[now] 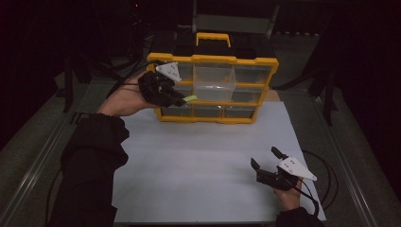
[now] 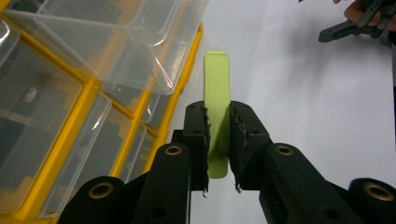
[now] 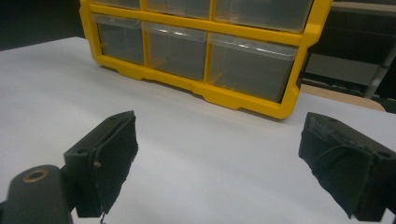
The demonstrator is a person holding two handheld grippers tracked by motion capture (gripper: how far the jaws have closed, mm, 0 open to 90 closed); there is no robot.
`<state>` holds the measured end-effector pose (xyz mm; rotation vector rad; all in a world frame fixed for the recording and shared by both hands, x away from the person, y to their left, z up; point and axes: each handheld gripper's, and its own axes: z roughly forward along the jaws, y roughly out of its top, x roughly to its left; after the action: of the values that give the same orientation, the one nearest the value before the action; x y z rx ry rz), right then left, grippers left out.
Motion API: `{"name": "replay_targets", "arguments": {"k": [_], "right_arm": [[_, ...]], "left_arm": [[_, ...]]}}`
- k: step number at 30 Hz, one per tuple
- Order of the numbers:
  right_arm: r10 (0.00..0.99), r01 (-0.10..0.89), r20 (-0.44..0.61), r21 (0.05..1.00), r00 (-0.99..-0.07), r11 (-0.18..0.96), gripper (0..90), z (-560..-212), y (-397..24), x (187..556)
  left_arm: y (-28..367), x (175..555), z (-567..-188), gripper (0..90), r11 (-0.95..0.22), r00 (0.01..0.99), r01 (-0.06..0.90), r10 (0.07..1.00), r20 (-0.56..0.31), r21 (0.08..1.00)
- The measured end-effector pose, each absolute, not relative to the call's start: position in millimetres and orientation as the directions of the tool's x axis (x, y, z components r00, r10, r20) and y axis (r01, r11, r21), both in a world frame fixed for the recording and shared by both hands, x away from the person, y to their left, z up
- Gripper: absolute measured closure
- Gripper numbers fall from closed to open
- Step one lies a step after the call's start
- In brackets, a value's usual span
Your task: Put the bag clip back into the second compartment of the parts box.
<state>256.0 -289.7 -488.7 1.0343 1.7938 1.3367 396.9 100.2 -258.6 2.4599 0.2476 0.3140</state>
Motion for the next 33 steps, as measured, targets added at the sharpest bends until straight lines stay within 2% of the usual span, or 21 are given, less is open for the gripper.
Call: {"name": "replay_targets", "arguments": {"k": [9, 33], "right_arm": [[0.883, 0.205, -0.048, 0.965, -0.467, 0.161, 11.3, -488.7, -289.7, 255.8], [0.883, 0.208, -0.048, 0.964, -0.467, 0.163, 11.3, -489.3, -289.1, 256.0]], "left_arm": [[98.8, 399.9, -246.8, 78.1, -0.775, 0.954, 0.097, 0.252, 0.165, 0.624], [95.7, 423.6, -222.2, 78.1, -0.756, 0.958, 0.157, 0.273, 0.088, 0.635]]}}
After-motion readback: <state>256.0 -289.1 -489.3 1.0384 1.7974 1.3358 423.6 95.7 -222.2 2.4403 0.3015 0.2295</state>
